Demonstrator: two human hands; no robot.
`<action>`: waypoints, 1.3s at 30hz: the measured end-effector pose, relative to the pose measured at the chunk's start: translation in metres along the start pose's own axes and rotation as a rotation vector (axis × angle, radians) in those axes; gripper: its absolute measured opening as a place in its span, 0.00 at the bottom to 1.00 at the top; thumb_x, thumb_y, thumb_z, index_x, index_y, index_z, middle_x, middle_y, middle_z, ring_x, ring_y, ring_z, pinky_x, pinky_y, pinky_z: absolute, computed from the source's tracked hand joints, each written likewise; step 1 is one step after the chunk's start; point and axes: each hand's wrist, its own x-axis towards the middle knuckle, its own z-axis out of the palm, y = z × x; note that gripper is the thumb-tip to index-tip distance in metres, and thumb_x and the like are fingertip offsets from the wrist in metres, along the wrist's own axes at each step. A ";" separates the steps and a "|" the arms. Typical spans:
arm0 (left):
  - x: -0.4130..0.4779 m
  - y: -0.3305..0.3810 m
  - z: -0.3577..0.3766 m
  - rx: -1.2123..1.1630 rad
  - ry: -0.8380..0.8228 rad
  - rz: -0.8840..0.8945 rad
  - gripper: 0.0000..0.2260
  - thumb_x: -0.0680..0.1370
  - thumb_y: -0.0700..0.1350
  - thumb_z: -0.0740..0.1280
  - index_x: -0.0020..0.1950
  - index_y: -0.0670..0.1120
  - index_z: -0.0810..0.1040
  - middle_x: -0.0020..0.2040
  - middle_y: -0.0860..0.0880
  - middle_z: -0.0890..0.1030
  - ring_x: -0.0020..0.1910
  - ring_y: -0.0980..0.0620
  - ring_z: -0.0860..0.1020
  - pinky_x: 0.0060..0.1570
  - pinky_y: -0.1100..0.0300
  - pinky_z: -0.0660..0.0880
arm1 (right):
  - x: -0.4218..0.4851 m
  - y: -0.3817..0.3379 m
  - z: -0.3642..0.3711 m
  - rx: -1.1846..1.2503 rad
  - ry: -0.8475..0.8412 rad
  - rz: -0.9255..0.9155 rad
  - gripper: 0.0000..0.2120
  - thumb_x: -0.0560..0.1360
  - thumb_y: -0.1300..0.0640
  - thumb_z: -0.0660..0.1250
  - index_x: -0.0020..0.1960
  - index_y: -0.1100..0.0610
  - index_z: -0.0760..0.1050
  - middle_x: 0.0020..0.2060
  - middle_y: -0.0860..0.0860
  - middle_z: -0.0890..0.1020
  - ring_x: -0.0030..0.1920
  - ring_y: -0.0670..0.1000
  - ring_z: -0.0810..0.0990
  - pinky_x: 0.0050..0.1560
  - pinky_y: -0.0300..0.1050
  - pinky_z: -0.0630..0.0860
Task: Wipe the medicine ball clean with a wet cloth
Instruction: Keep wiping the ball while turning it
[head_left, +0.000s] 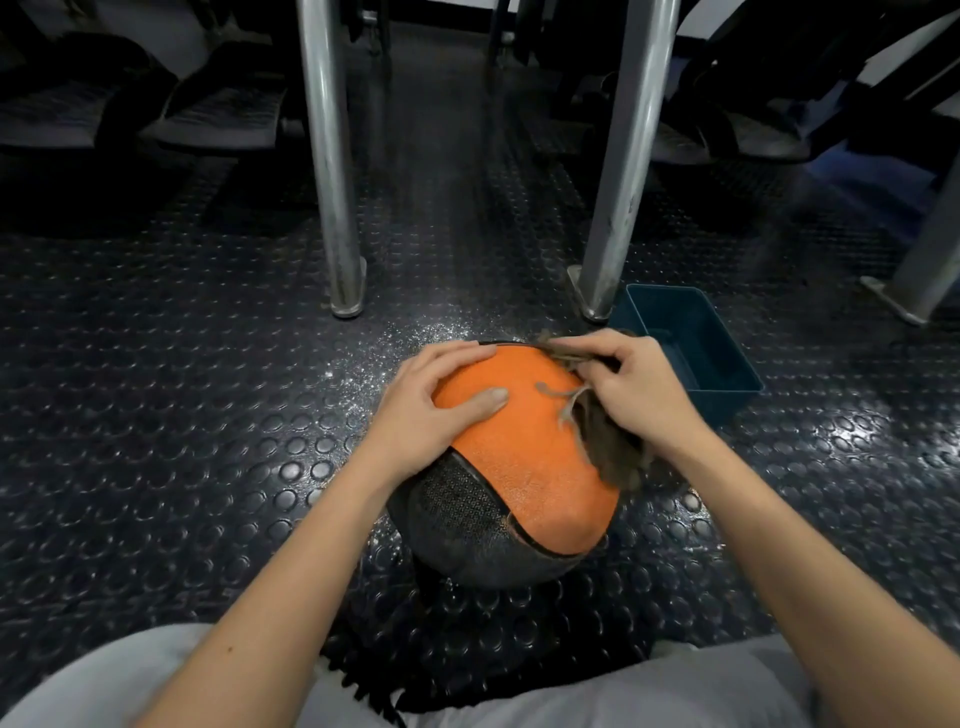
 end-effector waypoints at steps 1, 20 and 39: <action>0.001 0.001 0.001 0.008 -0.012 -0.004 0.22 0.62 0.70 0.64 0.56 0.69 0.73 0.61 0.68 0.69 0.66 0.60 0.65 0.68 0.49 0.63 | 0.002 0.009 -0.003 0.001 0.016 0.097 0.19 0.76 0.70 0.60 0.57 0.52 0.80 0.51 0.45 0.80 0.57 0.45 0.77 0.58 0.35 0.71; 0.003 0.001 -0.013 0.038 -0.057 0.003 0.21 0.63 0.68 0.63 0.55 0.69 0.72 0.58 0.73 0.67 0.65 0.61 0.65 0.70 0.49 0.59 | -0.011 0.044 -0.005 0.126 0.010 0.349 0.18 0.76 0.71 0.61 0.58 0.55 0.79 0.54 0.50 0.81 0.57 0.47 0.77 0.58 0.38 0.72; -0.009 0.013 -0.007 0.221 0.097 -0.014 0.24 0.69 0.66 0.59 0.63 0.61 0.73 0.59 0.66 0.69 0.63 0.59 0.68 0.65 0.51 0.65 | 0.003 0.025 -0.005 -0.142 0.074 -0.010 0.22 0.75 0.69 0.60 0.54 0.42 0.76 0.51 0.39 0.77 0.58 0.53 0.71 0.62 0.44 0.63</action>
